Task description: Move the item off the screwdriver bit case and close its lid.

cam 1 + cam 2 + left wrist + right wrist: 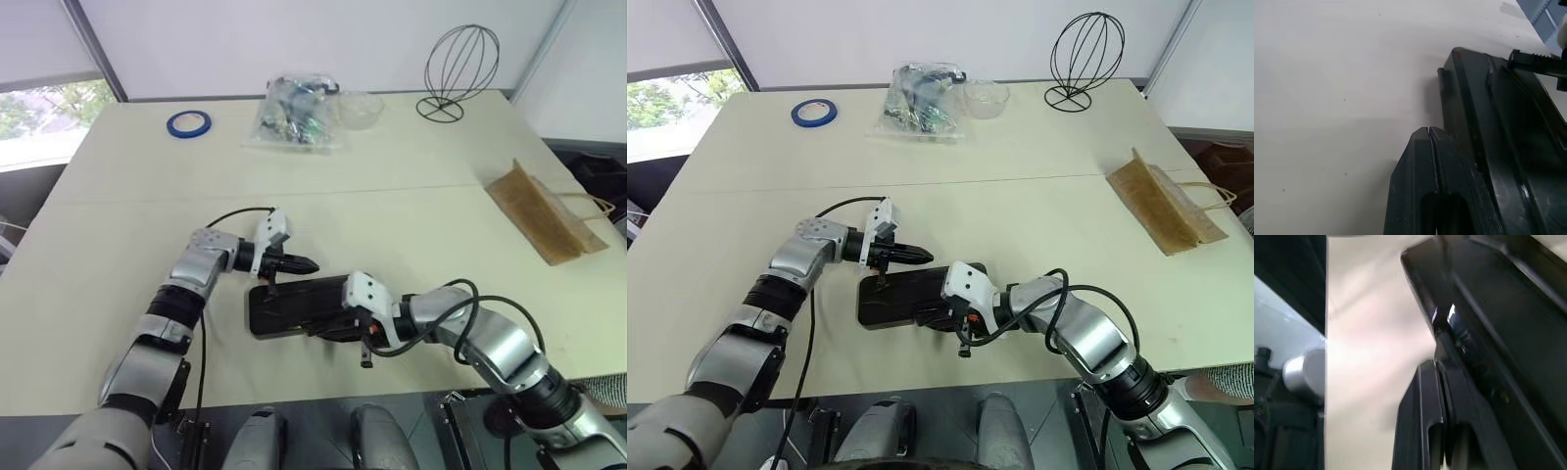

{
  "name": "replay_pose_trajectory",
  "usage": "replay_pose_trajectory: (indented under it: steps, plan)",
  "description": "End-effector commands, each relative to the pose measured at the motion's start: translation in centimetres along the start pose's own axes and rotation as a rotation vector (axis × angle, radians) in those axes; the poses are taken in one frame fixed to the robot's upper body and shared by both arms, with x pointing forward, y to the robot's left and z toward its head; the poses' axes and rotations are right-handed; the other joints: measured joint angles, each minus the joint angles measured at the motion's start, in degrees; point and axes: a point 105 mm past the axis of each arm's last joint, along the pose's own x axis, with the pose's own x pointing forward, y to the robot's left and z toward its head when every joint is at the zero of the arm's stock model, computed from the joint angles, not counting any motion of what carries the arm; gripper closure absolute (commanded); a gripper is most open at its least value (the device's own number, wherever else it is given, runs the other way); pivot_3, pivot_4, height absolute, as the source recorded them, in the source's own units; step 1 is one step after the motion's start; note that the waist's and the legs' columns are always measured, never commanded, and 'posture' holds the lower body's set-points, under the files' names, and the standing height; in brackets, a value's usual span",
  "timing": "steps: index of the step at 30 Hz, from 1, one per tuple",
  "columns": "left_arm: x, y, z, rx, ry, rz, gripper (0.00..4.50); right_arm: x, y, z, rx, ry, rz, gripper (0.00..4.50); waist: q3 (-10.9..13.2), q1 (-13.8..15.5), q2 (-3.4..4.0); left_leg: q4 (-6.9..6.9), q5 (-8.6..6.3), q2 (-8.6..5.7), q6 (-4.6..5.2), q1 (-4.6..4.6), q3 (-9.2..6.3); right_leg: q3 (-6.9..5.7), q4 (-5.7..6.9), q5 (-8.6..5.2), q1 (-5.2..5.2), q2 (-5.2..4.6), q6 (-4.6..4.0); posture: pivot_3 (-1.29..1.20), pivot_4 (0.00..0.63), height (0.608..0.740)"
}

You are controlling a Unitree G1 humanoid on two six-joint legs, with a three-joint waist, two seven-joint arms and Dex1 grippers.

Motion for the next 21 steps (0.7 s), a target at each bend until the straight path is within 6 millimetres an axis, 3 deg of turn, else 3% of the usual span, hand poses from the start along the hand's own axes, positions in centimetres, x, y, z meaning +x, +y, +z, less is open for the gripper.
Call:
replay_pose_trajectory:
  steps: [1, 7, 21]
  plan:
    - [-0.2, -0.2, 0.8, 0.033, -0.012, -0.004, 4.5, 0.1, -0.8, -0.6, -0.03, 0.027, -0.063, 4.46, 0.0, -0.02, 0.0, 0.0, 0.0, 0.0, 0.01, 0.01, 0.0, 0.0, 0.0, 0.0, 0.0, 0.0, 0.0, 0.0, 0.15, 0.74]
    - [-0.2, -0.4, 0.6, 0.029, -0.003, -0.011, 4.5, 0.2, -0.8, -0.4, -0.096, 0.026, -0.108, 4.46, 0.0, 0.04, 0.0, 0.01, -0.02, 0.0, 0.03, 0.03, 0.0, 0.0, 0.02, 0.0, 0.03, 0.01, 0.0, 0.0, 0.15, 0.74]
    - [0.3, -1.2, -2.4, 0.031, 0.094, -0.057, 4.5, 0.0, -2.7, 0.8, -0.234, 0.005, -0.309, 4.46, -0.01, -0.01, 0.0, 0.0, -0.01, 0.01, 0.03, 0.11, 0.01, 0.01, 0.04, 0.0, 0.07, 0.02, 0.0, 0.0, 0.15, 0.74]
